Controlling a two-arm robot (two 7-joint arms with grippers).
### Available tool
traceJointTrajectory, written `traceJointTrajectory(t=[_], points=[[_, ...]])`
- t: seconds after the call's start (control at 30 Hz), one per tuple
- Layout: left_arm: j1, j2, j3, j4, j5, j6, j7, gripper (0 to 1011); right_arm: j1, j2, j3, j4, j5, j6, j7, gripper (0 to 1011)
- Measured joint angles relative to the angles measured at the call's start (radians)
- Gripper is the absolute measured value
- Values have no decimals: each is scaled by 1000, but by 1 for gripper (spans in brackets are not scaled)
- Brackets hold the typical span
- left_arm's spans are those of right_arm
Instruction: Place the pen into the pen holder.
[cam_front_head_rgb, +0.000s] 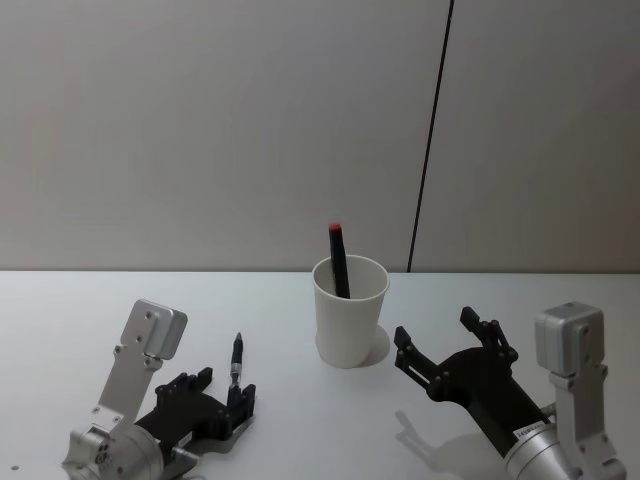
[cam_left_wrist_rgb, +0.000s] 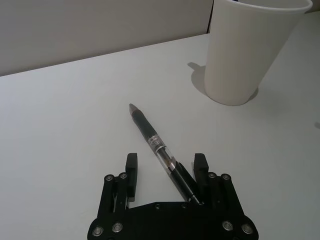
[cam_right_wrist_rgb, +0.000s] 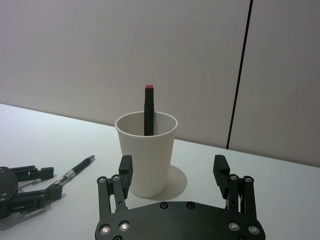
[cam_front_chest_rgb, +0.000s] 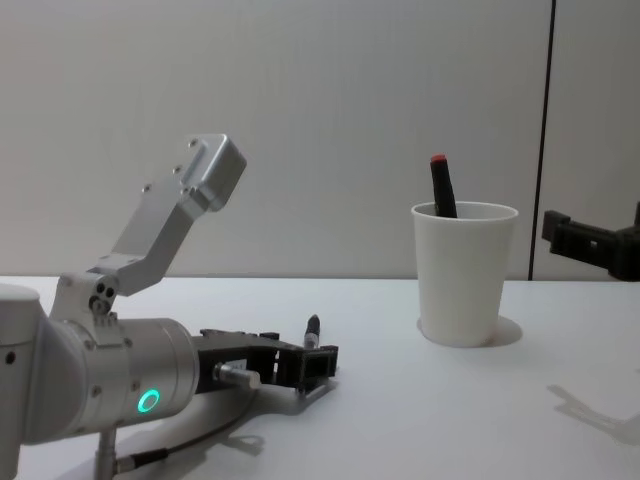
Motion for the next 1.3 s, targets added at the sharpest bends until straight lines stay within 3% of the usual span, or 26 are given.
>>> traceJointTrajectory(t=[1.3], points=[[1,0,0,0,0,1,-1,441,0,0,0,0,0,0,0,1001]])
